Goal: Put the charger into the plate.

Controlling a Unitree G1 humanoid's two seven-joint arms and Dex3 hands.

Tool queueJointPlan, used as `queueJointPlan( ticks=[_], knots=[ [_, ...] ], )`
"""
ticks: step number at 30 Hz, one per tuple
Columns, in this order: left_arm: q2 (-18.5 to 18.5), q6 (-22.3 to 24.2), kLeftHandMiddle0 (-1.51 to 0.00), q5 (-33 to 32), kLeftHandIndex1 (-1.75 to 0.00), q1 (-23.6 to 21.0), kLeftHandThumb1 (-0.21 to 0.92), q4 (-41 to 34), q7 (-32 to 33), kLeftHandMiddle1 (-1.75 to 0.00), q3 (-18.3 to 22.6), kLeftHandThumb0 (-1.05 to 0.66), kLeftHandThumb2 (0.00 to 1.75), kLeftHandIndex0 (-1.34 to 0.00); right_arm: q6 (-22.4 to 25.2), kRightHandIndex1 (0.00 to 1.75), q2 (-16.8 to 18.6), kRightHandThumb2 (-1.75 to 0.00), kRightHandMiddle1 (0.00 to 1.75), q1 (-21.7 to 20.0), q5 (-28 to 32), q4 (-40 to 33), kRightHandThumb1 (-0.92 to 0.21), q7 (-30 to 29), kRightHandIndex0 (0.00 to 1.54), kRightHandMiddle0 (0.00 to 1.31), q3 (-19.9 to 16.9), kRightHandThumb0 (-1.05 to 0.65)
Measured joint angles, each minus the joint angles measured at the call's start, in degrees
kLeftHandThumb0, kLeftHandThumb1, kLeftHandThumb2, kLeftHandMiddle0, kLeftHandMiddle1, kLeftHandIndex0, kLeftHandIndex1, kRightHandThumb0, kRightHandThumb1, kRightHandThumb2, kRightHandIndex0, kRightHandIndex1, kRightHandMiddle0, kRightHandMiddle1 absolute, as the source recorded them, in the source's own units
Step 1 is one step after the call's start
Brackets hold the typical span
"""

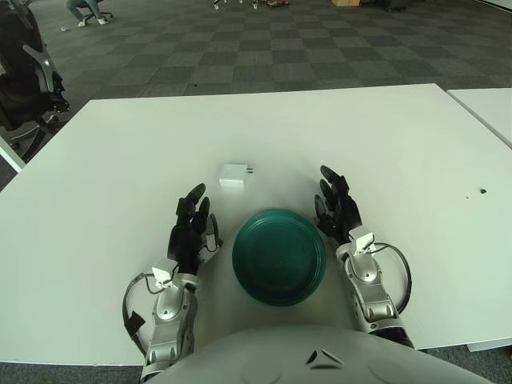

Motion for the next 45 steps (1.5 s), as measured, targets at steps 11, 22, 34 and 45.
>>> queueJointPlan(
  ticks=[11,22,34,45],
  knots=[
    [1.4,4.6,-0.29,8.4,-0.76,-6.4,0.92,-6.5,6.4,0.00,1.5,-0.83,0.92,0.00,0.0,0.00,-0.1,-0.61,0.52,-2.5,0.9,2.5,-0.92,1.0,0.19,0.00,-1.4,-0.92],
    [11.0,5.9,-0.26,32.1,-0.68,-27.4,0.92,2.0,18.6,0.00,0.7,-0.98,0.87,0.00,-0.7,0.00,-0.1,-0.63,0.52,-4.4,0.9,4.2,-0.92,1.0,0.18,0.00,-1.5,-0.93],
    [23.6,0.1,-0.24,43.8,-1.03,-49.1,0.92,29.7,17.4,0.00,-9.5,-1.05,0.62,-0.02,-1.3,0.00,0.0,-0.59,0.49,-5.5,1.4,5.2,-0.92,1.1,0.19,0.00,-1.8,-0.90],
    [26.3,-9.0,-0.18,49.7,-0.93,-65.3,0.92,55.8,4.7,0.00,-23.3,-1.05,0.47,0.00,-2.3,0.00,0.1,-0.52,0.47,-5.6,2.4,5.8,-0.92,2.5,0.20,0.00,-3.0,-0.82]
  ],
)
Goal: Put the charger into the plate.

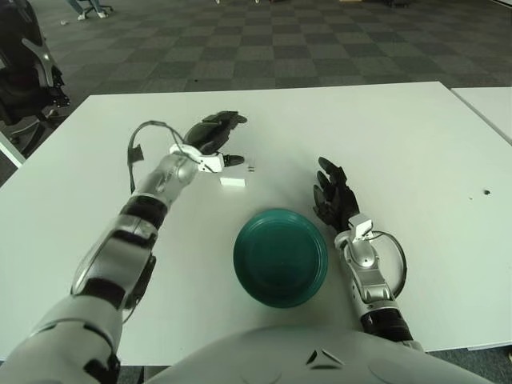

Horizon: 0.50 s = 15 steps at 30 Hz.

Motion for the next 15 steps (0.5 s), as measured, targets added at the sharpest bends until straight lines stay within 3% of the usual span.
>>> queueJointPlan(
  ticks=[7,15],
  knots=[
    [-1.6,-3.1,-0.18,0.2,-0.86,-8.1,0.92,14.3,-10.9,0.00,-4.4,-1.04,0.45,0.00,0.0,0.00,0.5,-0.49,0.48,0.0,1.0,0.1,-0.92,0.6,0.18,0.00,-0.8,-0.80],
    [-3.3,-2.1,-0.18,-4.0,-0.83,-10.7,0.92,19.1,-20.3,0.00,-3.5,-1.01,0.34,0.00,0.3,0.01,0.9,-0.47,0.54,0.4,1.1,-0.4,-0.92,0.3,0.19,0.00,-1.0,-0.79]
  ],
)
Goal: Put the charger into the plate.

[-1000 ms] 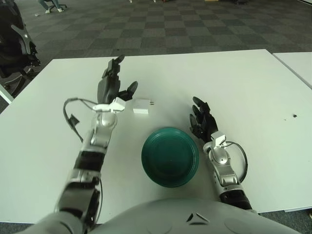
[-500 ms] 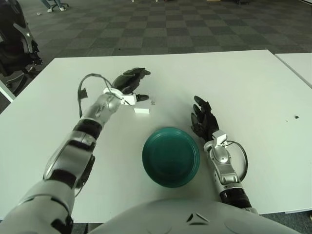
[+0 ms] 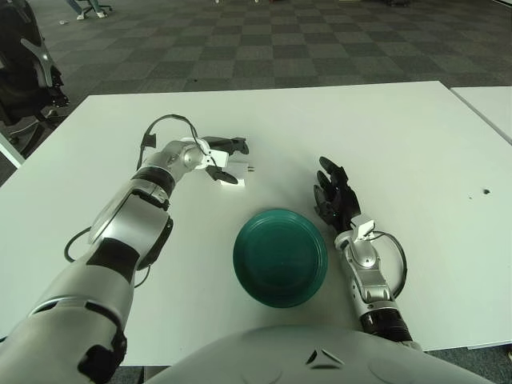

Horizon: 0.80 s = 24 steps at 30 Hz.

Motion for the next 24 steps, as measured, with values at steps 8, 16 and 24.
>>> queueJointPlan(
  ticks=[8,16,24],
  knots=[
    [-1.2,2.8,-0.18,-4.5,-0.78,-0.1,0.92,1.3,-8.3,0.00,1.6,-0.98,0.32,0.00,0.3,0.01,0.2,-0.45,0.56,1.1,0.1,-1.3,-0.92,0.0,0.19,0.00,0.0,-0.79],
    [-1.8,4.8,-0.20,-5.2,-0.77,-0.4,0.92,1.4,-9.5,-0.01,1.3,-0.95,0.39,0.00,0.4,0.00,0.3,-0.47,0.55,2.0,0.4,-2.0,-0.92,0.3,0.19,0.00,-0.1,-0.78],
    [-1.8,5.5,-0.22,-5.0,-0.83,-0.4,0.92,1.5,-9.0,-0.01,0.3,-0.94,0.42,0.00,0.4,0.00,0.2,-0.47,0.56,2.0,0.4,-2.0,-0.92,0.3,0.19,0.00,-0.1,-0.77]
  ],
)
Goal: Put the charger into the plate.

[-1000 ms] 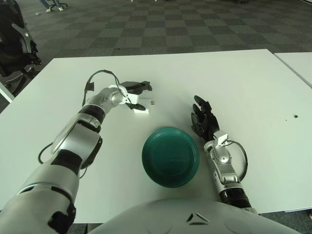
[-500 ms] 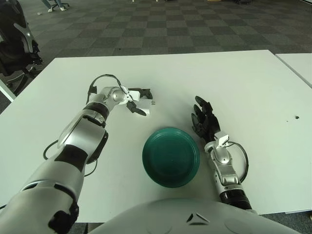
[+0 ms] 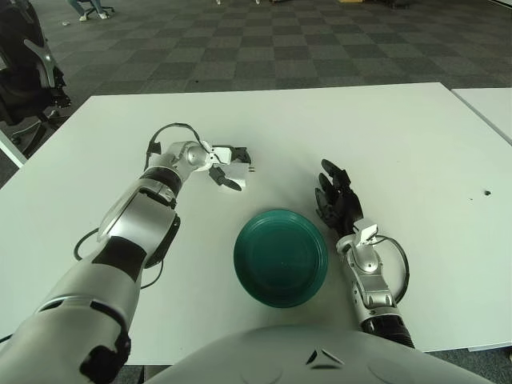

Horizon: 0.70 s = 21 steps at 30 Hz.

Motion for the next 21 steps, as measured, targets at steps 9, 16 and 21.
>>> queueJointPlan(
  ticks=[9,16,21],
  knots=[
    [-0.6,2.1,-0.30,1.5,-1.14,1.2,0.92,0.3,6.6,-0.06,-2.5,-0.93,0.40,-0.01,0.8,0.00,-0.3,-0.49,0.52,0.0,0.3,-0.3,-0.92,0.6,0.19,0.00,-0.4,-0.77],
    [-1.4,4.0,-0.11,5.7,-1.60,3.8,0.87,0.2,24.1,-1.17,-6.3,-0.74,0.25,-0.03,0.8,0.01,-0.4,-0.50,0.51,-0.2,0.4,-0.8,-0.92,1.0,0.20,0.00,-0.6,-0.76],
    [-1.9,6.9,-0.10,9.4,-1.72,5.8,0.69,0.3,37.9,-1.45,-9.9,-0.66,0.49,-0.04,0.7,0.01,-0.5,-0.52,0.49,-0.2,0.4,-1.4,-0.92,1.0,0.20,0.00,-0.7,-0.76]
  ],
)
